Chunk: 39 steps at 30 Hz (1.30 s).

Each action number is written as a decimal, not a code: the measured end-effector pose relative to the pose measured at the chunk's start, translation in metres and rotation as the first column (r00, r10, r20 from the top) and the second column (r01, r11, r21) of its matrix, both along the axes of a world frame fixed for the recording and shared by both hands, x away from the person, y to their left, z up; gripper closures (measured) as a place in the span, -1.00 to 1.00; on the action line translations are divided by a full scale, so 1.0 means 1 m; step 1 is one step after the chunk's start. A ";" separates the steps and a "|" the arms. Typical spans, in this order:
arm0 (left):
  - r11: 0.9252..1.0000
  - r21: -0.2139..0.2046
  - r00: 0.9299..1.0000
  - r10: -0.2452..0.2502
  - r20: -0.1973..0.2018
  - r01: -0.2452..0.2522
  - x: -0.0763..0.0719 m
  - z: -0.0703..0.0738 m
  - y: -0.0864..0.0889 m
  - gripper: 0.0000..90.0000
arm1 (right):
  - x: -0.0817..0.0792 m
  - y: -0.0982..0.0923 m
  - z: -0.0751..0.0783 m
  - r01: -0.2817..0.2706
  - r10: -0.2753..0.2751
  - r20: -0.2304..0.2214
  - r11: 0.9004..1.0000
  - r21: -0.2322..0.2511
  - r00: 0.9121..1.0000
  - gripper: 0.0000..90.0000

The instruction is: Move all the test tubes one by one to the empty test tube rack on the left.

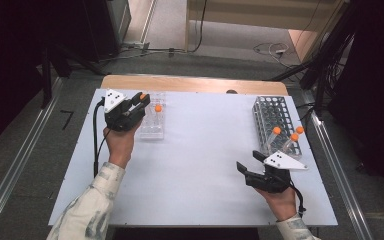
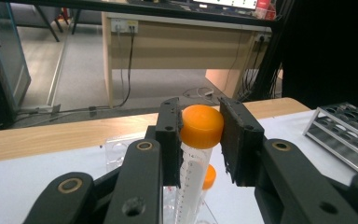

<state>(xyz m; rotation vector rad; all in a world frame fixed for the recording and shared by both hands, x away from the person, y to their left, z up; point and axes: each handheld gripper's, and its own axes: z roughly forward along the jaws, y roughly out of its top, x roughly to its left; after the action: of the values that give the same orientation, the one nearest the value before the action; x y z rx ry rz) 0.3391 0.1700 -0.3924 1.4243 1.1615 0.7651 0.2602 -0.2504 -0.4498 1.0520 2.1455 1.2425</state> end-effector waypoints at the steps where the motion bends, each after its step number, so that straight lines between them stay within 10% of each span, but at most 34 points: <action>1: 1.000 0.001 1.000 -0.002 0.002 0.002 0.001 0.000 0.000 0.55 | 0.000 0.000 0.000 0.000 0.000 0.000 1.000 -0.001 1.000 -0.37; 39: 0.997 0.066 0.996 0.036 -0.081 -0.030 0.024 -0.037 -0.010 0.51 | 0.000 0.001 -0.002 -0.001 0.001 -0.004 1.000 -0.010 1.000 -0.37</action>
<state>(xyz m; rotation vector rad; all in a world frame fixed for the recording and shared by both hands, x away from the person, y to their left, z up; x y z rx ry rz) 0.3626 0.1602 -0.4299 1.5055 1.2358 0.7792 0.2602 -0.2497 -0.4520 1.0500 2.1536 1.2302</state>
